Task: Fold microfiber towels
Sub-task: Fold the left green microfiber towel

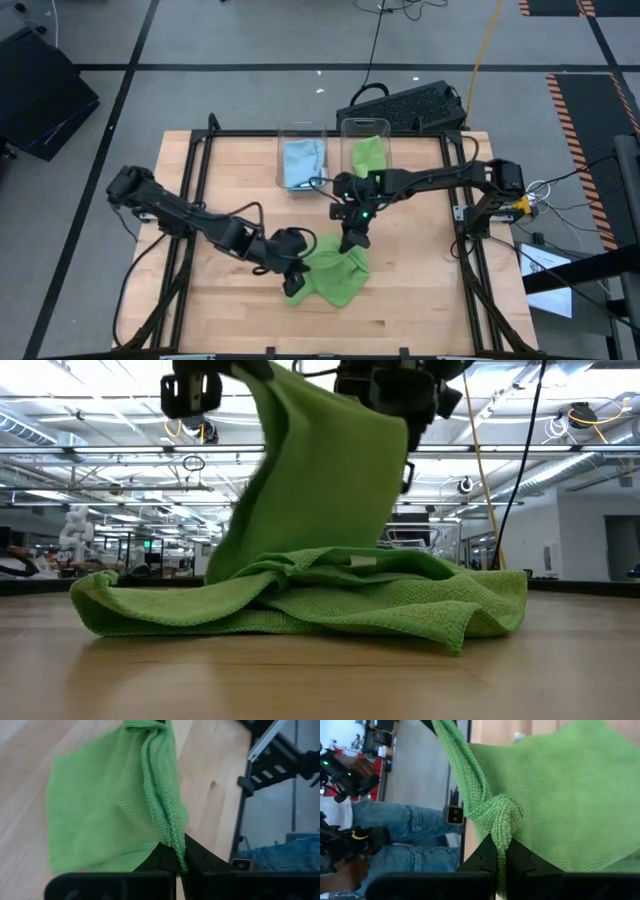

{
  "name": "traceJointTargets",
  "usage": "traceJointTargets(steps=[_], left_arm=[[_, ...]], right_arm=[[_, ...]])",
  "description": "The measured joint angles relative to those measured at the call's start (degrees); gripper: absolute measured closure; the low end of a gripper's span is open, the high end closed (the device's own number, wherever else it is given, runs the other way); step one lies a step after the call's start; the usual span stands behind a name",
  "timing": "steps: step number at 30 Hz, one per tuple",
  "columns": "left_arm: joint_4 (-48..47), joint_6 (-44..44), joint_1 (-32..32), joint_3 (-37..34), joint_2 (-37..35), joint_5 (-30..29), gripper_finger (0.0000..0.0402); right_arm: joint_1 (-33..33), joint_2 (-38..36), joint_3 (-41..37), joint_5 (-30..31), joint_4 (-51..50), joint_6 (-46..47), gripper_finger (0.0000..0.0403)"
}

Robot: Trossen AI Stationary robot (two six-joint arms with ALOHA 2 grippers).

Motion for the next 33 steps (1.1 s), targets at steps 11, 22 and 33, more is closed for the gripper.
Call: traceJointTargets(steps=[11,22,33], left_arm=[[-1.4,-1.1,0.6,0.1,4.4,1.2,0.0396],[-20.4,-0.5,5.9,0.1,-2.3,-9.7,0.0393],[-27.3,-0.6,9.7,0.1,-6.2,-12.3,0.0397]], right_arm=[[-1.5,0.0,-6.3,0.5,11.0,0.9,0.0401],[-8.6,0.1,-6.3,4.9,26.0,2.9,0.0401],[-11.0,0.1,-6.3,4.6,30.5,2.4,0.0401]])
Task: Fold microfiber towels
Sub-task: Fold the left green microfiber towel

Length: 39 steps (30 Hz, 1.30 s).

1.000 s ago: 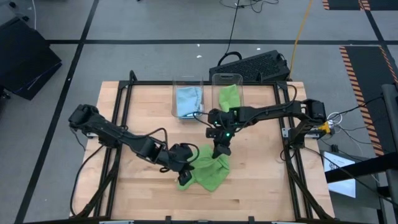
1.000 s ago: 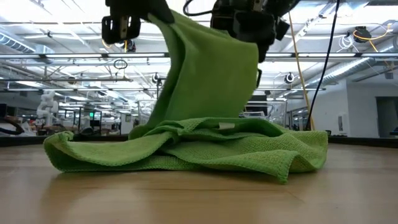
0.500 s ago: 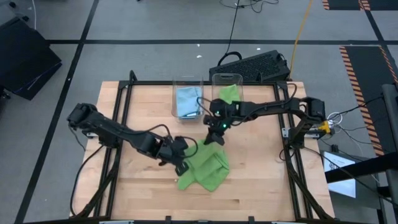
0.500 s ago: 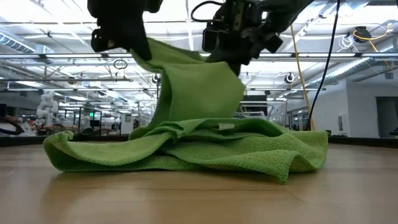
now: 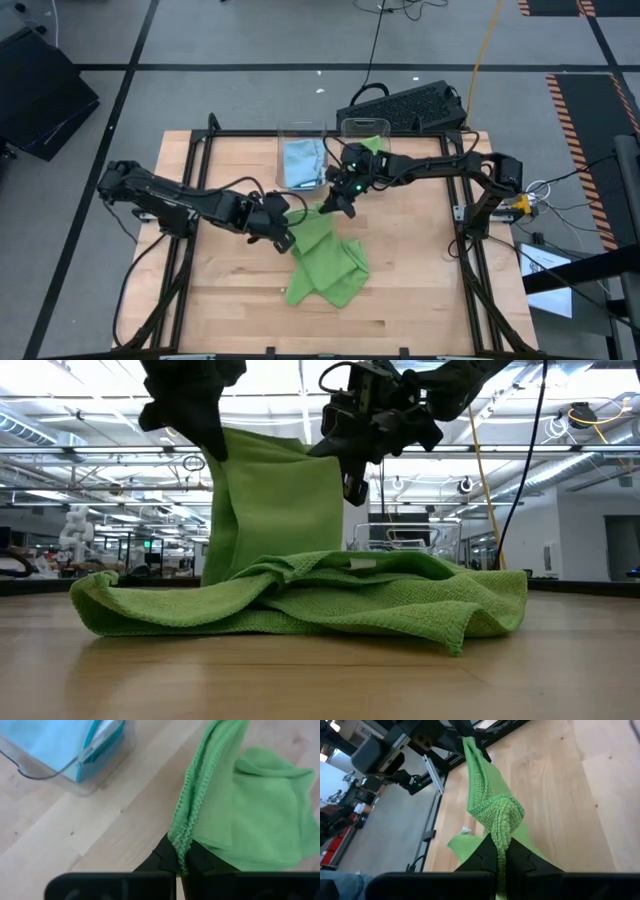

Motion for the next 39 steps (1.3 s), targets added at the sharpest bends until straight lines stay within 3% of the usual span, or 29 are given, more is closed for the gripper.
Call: traceJointTargets(steps=[5,12,21,29,39], left_arm=[[-3.6,-3.2,-1.3,0.1,-0.1,-1.5,0.0394],[-6.2,-2.0,0.2,0.0,-0.5,-3.4,0.0393],[-6.6,0.7,2.5,0.9,-3.9,-4.5,0.0392],[1.4,1.9,-0.2,1.1,-4.2,0.1,0.0393],[11.5,0.1,-5.4,0.7,3.9,2.5,0.0391]], right_arm=[[0.0,0.0,0.0,0.3,4.3,1.5,0.0401],[-0.3,0.0,0.0,7.2,8.4,-2.7,0.0401],[-0.9,0.0,0.0,7.2,7.8,-4.7,0.0401],[-0.8,-0.1,-5.3,3.6,9.7,-4.4,0.0401],[2.5,-0.1,-12.4,0.9,15.8,1.6,0.0401]])
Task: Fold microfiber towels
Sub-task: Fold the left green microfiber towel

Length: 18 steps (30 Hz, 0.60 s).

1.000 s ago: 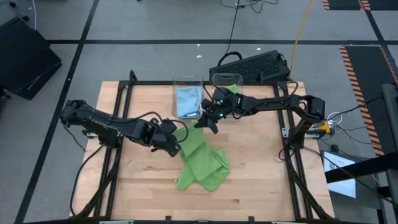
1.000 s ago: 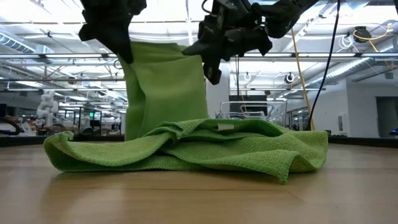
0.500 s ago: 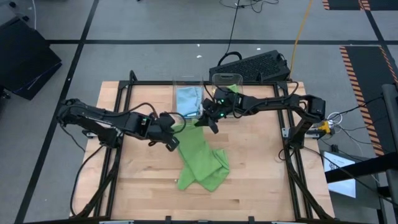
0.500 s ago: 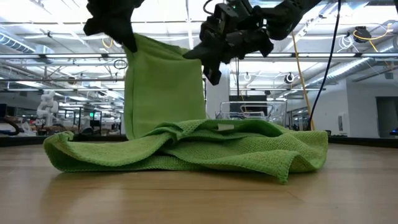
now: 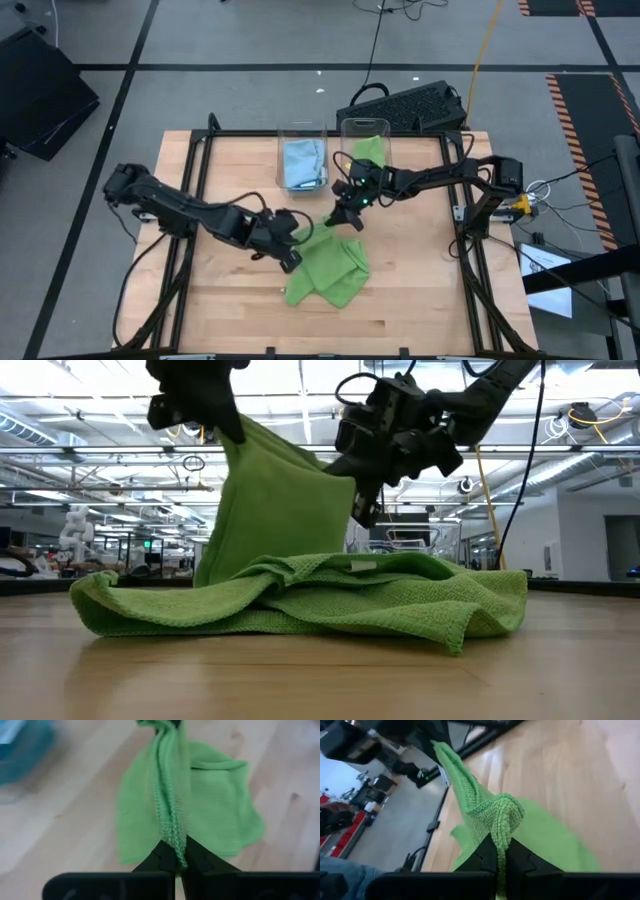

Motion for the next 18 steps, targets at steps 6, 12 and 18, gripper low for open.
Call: traceJointTargets(steps=[6,12,18], left_arm=[[6.0,-1.5,-1.7,0.0,1.8,1.0,0.0392],[8.9,-2.4,-3.8,0.0,3.8,1.5,0.0397],[13.2,-3.2,-4.9,0.2,7.1,1.9,0.0389]], right_arm=[[1.7,0.0,-1.9,-4.1,0.1,0.7,0.0401],[2.3,0.0,-2.5,-7.7,0.1,1.9,0.0401],[2.4,0.0,-2.5,-11.5,-1.3,2.2,0.0401]])
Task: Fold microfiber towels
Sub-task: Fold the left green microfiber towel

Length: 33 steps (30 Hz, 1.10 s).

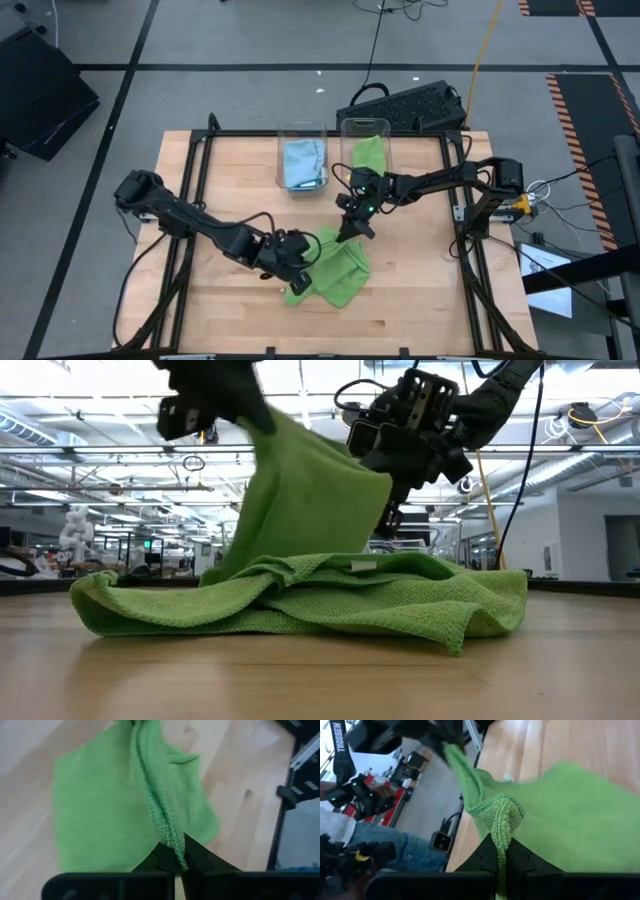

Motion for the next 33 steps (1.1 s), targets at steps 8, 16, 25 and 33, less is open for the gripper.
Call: traceJointTargets(steps=[8,16,25,33], left_arm=[[3.3,0.9,0.4,-0.1,4.4,1.7,0.0389],[5.4,2.4,0.1,-0.2,5.3,3.2,0.0395],[8.5,1.6,-0.7,-0.1,5.5,5.1,0.028],[9.4,-1.8,0.1,-0.1,3.7,11.0,0.0231]], right_arm=[[4.7,0.0,-0.1,3.2,-5.3,-0.5,0.0401],[6.9,0.0,-0.1,9.4,-9.8,-0.7,0.0357],[6.5,0.0,-0.1,4.6,-12.6,-1.5,0.0268],[6.2,-0.6,-0.1,-2.5,-13.0,3.3,0.0214]])
